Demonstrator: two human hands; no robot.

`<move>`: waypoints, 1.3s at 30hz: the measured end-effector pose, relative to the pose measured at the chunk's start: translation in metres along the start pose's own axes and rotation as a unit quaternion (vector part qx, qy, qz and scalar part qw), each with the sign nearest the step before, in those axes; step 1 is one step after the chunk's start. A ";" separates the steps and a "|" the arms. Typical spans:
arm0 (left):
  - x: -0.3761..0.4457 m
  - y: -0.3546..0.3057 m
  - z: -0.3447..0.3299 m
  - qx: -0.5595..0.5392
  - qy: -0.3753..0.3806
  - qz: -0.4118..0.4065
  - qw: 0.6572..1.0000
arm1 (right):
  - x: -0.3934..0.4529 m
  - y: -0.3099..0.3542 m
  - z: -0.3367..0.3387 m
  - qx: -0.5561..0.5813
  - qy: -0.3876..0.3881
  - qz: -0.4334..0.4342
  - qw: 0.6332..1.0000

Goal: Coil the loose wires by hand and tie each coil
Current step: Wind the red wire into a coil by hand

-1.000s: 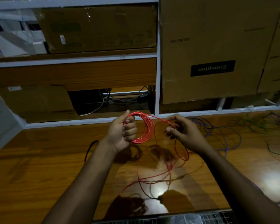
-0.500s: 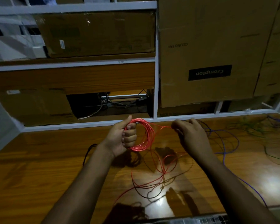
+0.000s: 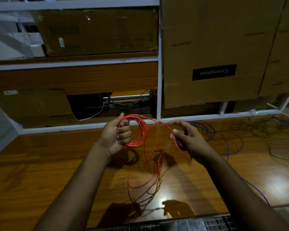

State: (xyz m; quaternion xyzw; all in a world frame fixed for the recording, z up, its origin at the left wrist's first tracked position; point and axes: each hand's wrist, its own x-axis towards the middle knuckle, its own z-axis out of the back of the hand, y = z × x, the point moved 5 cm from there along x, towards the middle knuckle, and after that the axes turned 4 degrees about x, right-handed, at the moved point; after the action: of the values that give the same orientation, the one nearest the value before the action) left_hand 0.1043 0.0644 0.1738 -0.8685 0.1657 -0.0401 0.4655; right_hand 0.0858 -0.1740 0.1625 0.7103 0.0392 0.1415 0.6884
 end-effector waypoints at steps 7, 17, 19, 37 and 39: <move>0.000 0.005 0.006 0.035 -0.007 0.014 0.999 | -0.012 0.001 0.019 -0.035 0.034 -0.040 0.998; 0.000 0.004 0.001 0.066 -0.009 -0.015 0.998 | -0.019 0.007 0.018 -0.302 0.070 0.004 0.951; 0.000 0.005 -0.001 0.068 0.001 -0.015 0.998 | -0.020 0.006 0.012 -0.395 0.066 0.040 0.915; -0.006 0.024 0.003 0.057 0.007 -0.020 0.998 | -0.023 -0.153 -0.047 -0.386 0.281 -0.101 0.873; -0.007 0.023 0.004 0.065 0.001 -0.022 0.998 | -0.022 -0.146 -0.041 -0.294 0.260 -0.134 0.910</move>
State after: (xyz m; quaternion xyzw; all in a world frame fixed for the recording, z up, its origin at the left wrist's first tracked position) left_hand 0.0927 0.0582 0.1531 -0.8399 0.1438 -0.0623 0.5196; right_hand 0.0745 -0.1332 0.0152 0.4018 0.2686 0.2328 0.8439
